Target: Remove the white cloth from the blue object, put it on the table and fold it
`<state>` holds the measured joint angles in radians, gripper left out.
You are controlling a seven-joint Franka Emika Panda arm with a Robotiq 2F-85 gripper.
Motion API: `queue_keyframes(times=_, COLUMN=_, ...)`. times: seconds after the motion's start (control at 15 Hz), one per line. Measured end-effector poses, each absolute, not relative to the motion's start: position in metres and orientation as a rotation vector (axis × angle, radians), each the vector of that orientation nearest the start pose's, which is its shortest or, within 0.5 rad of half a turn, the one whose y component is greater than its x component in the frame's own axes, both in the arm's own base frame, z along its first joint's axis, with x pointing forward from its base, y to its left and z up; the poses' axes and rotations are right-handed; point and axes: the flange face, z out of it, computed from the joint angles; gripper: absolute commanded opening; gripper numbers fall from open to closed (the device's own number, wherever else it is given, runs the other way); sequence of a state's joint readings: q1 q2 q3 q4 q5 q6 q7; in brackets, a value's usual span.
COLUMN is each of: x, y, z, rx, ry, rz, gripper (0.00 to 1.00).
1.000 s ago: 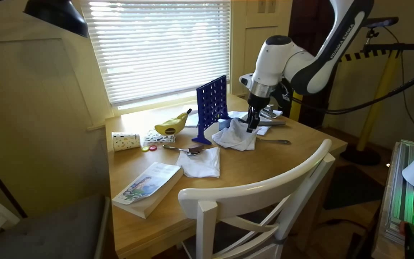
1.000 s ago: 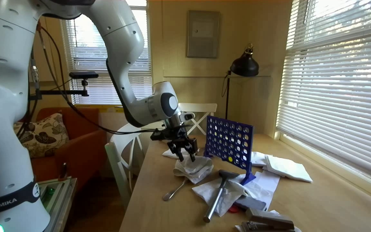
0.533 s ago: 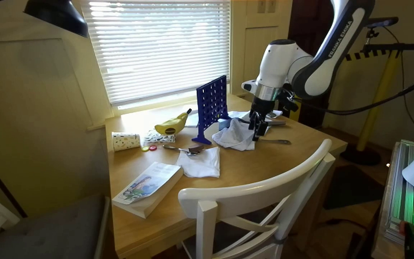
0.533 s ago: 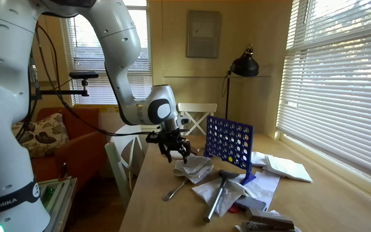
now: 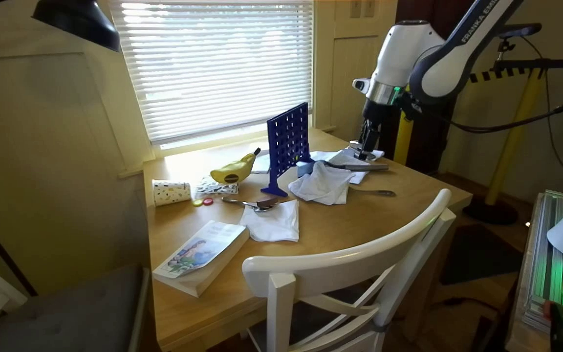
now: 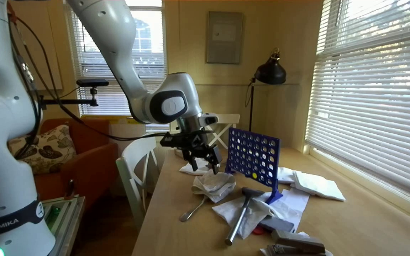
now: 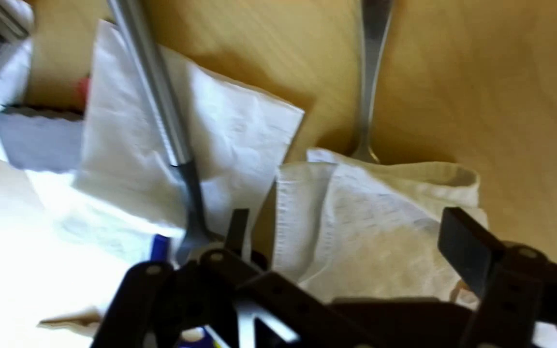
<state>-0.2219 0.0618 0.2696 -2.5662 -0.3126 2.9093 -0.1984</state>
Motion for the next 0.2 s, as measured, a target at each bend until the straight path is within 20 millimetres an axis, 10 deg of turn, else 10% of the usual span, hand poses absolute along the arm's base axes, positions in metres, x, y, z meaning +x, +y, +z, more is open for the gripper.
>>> queue_keyframes(times=0.2, x=0.47, y=-0.009, z=0.309, rx=-3.181, ry=-0.585, rz=-0.558, gripper=1.0)
